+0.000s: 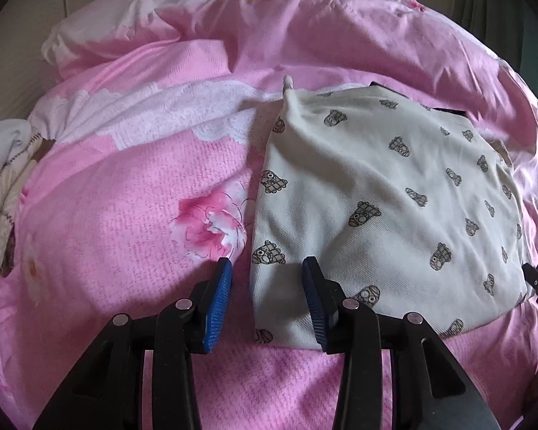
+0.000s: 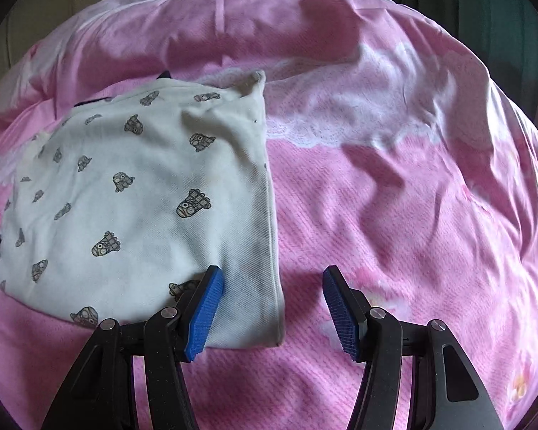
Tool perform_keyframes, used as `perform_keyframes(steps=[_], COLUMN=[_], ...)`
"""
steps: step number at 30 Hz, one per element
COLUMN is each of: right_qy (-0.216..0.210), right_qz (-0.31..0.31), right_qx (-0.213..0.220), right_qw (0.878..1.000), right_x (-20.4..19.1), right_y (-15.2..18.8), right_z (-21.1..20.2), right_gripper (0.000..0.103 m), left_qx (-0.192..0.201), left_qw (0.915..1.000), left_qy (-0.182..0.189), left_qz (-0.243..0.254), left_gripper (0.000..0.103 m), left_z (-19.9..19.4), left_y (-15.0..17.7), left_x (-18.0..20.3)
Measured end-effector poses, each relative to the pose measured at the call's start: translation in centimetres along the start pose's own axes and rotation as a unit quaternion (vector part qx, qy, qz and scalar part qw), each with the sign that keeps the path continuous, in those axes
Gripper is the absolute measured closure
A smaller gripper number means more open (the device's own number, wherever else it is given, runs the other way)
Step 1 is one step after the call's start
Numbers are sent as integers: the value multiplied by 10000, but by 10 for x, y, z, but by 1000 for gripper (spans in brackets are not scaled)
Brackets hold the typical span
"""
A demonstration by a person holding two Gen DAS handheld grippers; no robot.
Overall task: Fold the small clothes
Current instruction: 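Move both open grippers over the folded shirt to its side edge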
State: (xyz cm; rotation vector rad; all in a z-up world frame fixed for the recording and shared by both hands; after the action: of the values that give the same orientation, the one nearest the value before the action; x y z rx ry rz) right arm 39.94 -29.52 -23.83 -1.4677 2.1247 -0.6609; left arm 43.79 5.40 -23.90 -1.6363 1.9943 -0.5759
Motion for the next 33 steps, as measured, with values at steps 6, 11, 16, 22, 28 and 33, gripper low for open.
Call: perform_keyframes(steps=[6,11,16,22,28,33], right_qy=[-157,-699,-1170,-1637,-1766,-1763], right_qz=[169,535,866,1769,2269,2060], right_qx=[86,-54,-292,-705,-850,-617], right_qw=[9997,9961,9889,9679,9540,9606], right_x=[7,5,2,6,2,1], right_y=[1,14,27,33,35,5], right_z=[-14,-31,-43,-41,-33,-35], right_gripper=[44,44,44,44,44,44], left_qx=[190,377,488,567,604,650], left_qw=[9998,9992,9986,9981,9980,9977], left_qy=[-37,99,155,153,132,157], left_qz=[93,66,113,171,113,67], left_gripper=[62,60,59,59,59,55], left_z=[-21,-39,-55,-69,-76,-79], left_y=[5,7,7,4,-1,-14], left_x=[9,23,37,50,54,59])
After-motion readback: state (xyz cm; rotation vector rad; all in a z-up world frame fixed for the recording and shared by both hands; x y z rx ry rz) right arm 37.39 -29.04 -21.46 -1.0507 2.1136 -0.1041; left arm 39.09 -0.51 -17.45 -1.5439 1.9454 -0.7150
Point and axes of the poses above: each gripper's, at about its wrist camera, not at the fingertips, and z roughly the way its jaws point, x to its right, y to its underside, the point moved 10 cm from there along z, roughly the way its jaws point, and after that the axes turned 13 degrees about z, right-handed, at the moved point
